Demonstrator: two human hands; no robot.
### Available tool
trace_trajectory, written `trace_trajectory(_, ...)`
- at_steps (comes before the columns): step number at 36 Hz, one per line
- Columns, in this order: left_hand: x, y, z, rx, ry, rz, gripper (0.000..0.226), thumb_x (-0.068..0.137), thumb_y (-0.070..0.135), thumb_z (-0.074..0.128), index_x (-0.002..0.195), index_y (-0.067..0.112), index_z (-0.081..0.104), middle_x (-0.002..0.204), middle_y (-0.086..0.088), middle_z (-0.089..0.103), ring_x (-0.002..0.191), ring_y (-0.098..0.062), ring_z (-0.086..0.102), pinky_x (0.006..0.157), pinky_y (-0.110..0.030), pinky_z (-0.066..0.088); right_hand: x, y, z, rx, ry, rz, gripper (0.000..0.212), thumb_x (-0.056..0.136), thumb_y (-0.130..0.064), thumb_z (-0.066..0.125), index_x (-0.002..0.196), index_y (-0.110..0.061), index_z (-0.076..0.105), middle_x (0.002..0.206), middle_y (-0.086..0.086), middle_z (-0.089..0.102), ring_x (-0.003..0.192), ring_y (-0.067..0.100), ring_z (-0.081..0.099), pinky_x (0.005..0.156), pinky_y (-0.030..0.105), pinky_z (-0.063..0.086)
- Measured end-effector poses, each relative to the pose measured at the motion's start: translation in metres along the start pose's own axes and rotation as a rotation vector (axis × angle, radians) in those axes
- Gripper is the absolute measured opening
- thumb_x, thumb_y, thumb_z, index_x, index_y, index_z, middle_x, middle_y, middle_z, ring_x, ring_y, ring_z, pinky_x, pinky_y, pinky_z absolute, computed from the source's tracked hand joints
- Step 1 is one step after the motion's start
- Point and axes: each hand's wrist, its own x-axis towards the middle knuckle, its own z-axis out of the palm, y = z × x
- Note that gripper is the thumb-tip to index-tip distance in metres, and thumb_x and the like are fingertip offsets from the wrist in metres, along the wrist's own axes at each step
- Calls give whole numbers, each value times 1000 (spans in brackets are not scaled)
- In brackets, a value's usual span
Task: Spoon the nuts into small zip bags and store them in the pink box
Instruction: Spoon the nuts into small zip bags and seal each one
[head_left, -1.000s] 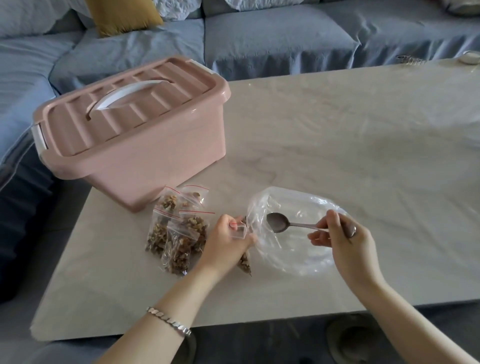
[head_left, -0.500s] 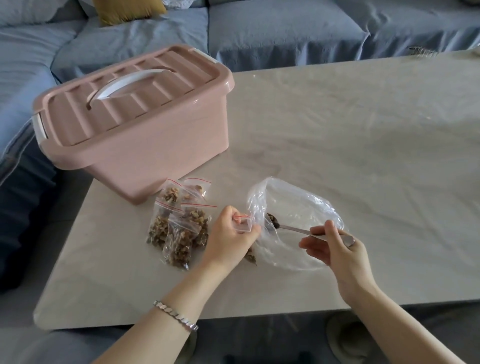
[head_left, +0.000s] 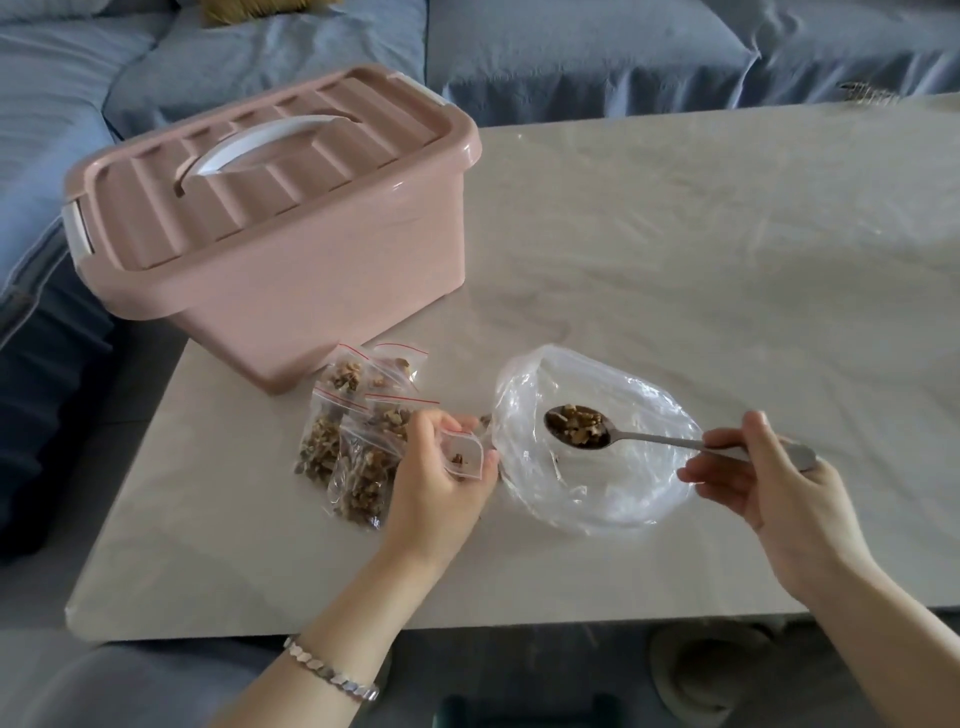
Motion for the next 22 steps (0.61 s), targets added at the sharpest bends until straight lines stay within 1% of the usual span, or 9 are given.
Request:
trace_trajectory(2, -3, 2, 2, -54, -38, -35, 38, 75, 11, 72, 90, 27, 42, 95, 12, 59, 80, 7, 54, 69, -8, 42, 0, -9, 0, -11, -1, -42, 41, 97, -32, 43, 73, -5, 62, 53, 11, 65, 50, 17, 65, 49, 19, 53)
trace_trajectory(4, -4, 5, 3, -104, -72, -90, 39, 77, 12, 71, 95, 31, 43, 95, 11, 58, 78, 6, 56, 72, -19, 50, 0, -18, 2, -25, -5, -78, 42, 97, -32, 42, 71, -5, 61, 51, 11, 64, 49, 17, 65, 48, 19, 52)
trace_trajectory(5, -4, 6, 5, -132, -81, -120, 40, 78, 13, 70, 99, 32, 43, 95, 11, 58, 77, 6, 57, 70, -22, 52, 0, -23, 4, -32, -10, -93, 43, 97, -32, 41, 70, -5, 61, 50, 10, 63, 48, 17, 64, 48, 19, 52)
trace_trajectory(8, -3, 6, 7, -178, -66, -147, 41, 79, 14, 68, 112, 23, 46, 94, 12, 58, 77, 10, 56, 68, -15, 50, -2, -38, 14, -52, -45, -112, 44, 97, -33, 41, 68, -6, 60, 47, 10, 62, 46, 18, 63, 45, 19, 51)
trace_trajectory(10, -2, 4, 7, -185, -54, -138, 37, 78, 12, 68, 106, 25, 49, 94, 10, 59, 81, 8, 55, 69, -12, 48, -4, -46, 22, -79, -77, -113, 45, 97, -33, 41, 67, -6, 60, 48, 12, 62, 46, 19, 63, 44, 20, 50)
trace_trajectory(13, -2, 2, 8, -190, -51, -86, 34, 78, 9, 68, 96, 29, 47, 93, 8, 56, 82, 6, 52, 73, -15, 45, -4, -54, 37, -152, -130, -122, 47, 97, -32, 41, 64, -7, 62, 48, 11, 61, 46, 21, 62, 44, 20, 50)
trace_trajectory(17, -1, -3, 10, -157, -79, 20, 40, 79, 6, 68, 95, 32, 42, 103, 1, 52, 93, -2, 50, 71, -6, 40, -6, -64, 58, -287, -200, -144, 47, 98, -30, 41, 65, -4, 62, 46, 10, 62, 44, 20, 62, 44, 19, 50)
trace_trajectory(19, 0, -5, 11, -125, -64, 69, 40, 75, 8, 69, 93, 32, 41, 101, -3, 53, 93, -6, 51, 71, -5, 38, -9, -69, 68, -362, -243, -181, 45, 98, -28, 41, 67, -4, 62, 46, 10, 62, 43, 18, 61, 44, 19, 50)
trace_trajectory(22, 2, -8, 13, -96, -52, 106, 34, 68, 18, 63, 90, 33, 41, 92, 3, 55, 86, -4, 52, 74, -7, 37, -15, -76, 83, -516, -308, -283, 44, 97, -29, 42, 66, -7, 64, 50, 9, 65, 43, 15, 60, 47, 19, 51)
